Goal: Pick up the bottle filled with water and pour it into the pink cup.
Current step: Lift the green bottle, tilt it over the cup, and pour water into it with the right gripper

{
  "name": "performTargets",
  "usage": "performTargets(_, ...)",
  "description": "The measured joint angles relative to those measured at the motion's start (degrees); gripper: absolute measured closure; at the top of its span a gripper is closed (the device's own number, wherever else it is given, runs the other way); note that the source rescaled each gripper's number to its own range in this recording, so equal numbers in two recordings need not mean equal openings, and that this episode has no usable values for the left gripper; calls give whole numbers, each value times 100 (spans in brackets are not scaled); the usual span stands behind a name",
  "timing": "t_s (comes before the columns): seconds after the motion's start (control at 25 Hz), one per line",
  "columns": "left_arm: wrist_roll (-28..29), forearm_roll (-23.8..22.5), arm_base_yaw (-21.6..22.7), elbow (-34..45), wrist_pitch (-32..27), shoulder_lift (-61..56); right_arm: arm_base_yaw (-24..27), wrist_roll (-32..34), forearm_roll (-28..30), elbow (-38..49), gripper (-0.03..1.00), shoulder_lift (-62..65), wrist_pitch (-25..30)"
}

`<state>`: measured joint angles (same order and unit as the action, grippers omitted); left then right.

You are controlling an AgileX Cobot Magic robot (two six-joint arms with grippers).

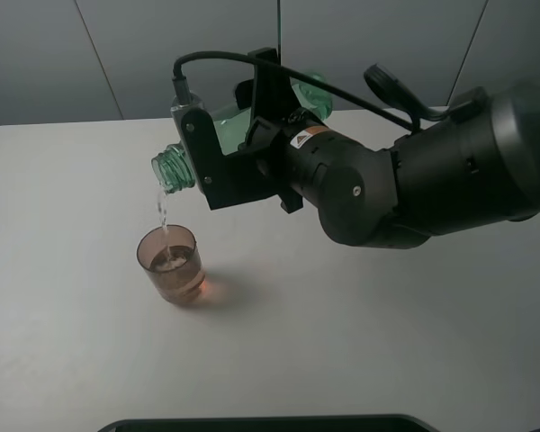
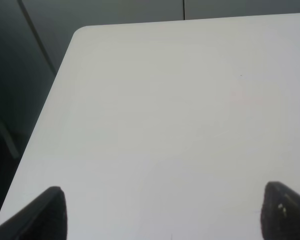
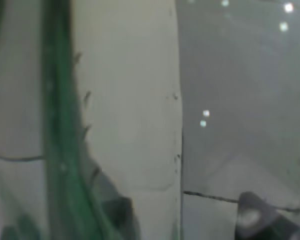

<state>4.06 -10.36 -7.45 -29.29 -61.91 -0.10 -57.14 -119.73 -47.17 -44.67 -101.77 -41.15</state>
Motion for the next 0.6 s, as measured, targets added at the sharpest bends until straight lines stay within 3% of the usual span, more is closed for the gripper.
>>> performTargets(0.6, -11, 0, 0, 0, 0, 0, 0, 0, 150, 0, 94, 0, 0)
